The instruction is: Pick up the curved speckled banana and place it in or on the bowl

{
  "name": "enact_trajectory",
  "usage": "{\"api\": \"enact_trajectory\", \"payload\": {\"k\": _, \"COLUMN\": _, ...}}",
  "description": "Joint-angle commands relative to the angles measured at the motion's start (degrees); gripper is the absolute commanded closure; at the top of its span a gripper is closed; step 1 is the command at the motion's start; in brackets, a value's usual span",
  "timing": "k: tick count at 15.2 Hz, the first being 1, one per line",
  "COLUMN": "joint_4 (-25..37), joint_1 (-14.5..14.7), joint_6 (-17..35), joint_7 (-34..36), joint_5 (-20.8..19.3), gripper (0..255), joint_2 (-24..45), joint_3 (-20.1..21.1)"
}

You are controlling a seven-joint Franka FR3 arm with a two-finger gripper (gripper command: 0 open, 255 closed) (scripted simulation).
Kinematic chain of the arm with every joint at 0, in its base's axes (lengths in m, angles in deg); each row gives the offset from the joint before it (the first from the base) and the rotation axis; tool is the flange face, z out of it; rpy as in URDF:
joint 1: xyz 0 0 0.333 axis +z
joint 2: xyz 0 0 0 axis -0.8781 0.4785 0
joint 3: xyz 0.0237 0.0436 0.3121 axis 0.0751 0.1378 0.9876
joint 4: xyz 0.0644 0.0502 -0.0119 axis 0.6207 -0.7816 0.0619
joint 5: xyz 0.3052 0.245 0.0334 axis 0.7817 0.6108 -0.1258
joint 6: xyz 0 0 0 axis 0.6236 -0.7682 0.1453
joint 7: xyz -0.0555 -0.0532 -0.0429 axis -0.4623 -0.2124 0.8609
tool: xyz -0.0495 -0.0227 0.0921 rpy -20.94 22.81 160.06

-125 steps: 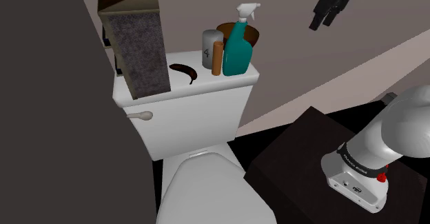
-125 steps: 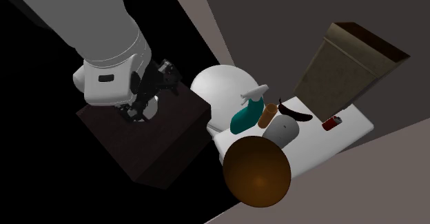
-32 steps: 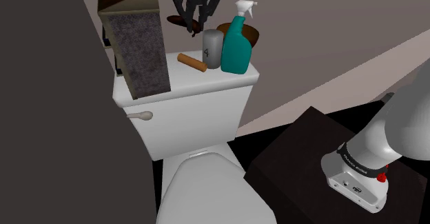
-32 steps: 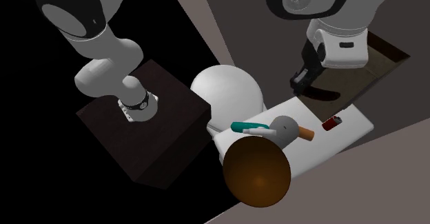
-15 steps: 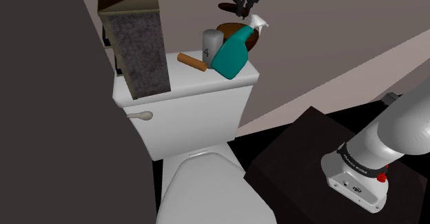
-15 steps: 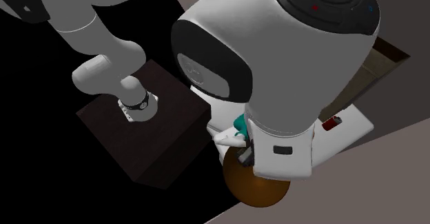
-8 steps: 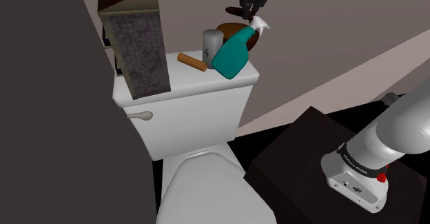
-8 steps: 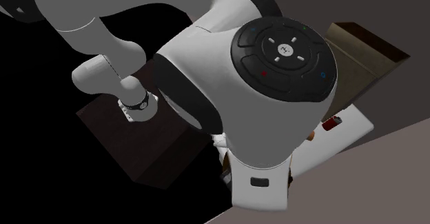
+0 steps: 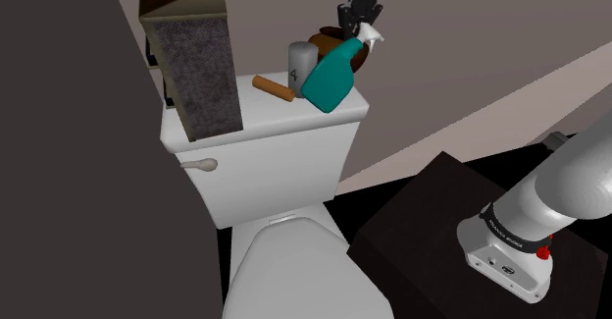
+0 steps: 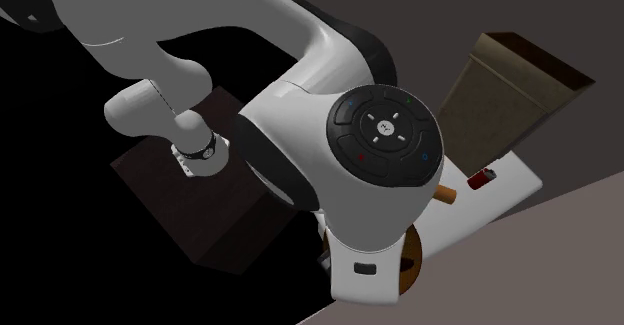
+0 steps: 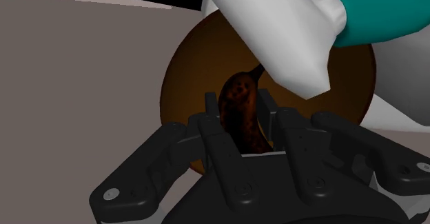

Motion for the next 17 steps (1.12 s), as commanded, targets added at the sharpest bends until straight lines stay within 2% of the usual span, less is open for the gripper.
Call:
{"api": "enact_trajectory", "payload": {"k": 1, "joint_4": -0.7, "joint_1": 0.0, "joint_6": 1.0, "joint_7": 0.1, "joint_5": 0.0, "gripper": 255, "joint_2": 0.3, "joint_3": 0.0}}
{"api": "enact_trajectory", "payload": {"k": 8, "joint_4": -0.7, "joint_1": 0.0, "joint_6": 1.0, "joint_7": 0.1, "joint_5": 0.0, "gripper": 255, "joint_2": 0.3, "joint_3": 0.0}}
{"api": "enact_trajectory", "payload": {"k": 9, "joint_4": -0.7, "joint_1": 0.0, "joint_6": 1.0, "joint_7": 0.1, "joint_5": 0.0, "gripper": 0, "joint_2": 0.3, "joint_3": 0.0}}
{"api": "enact_trajectory", "payload": {"k": 14, "joint_4": -0.7, "joint_1": 0.0, "joint_6": 1.0, "joint_7": 0.1, "joint_5": 0.0, "gripper": 0, "joint_2": 0.3, "joint_3": 0.0}}
{"api": "enact_trajectory", "payload": {"k": 17, "joint_4": 4.0, "joint_1": -0.1, "joint_6": -4.6, "joint_7": 0.0, "joint_5": 0.1, "gripper": 0, "joint_2": -0.7, "joint_3": -0.1}}
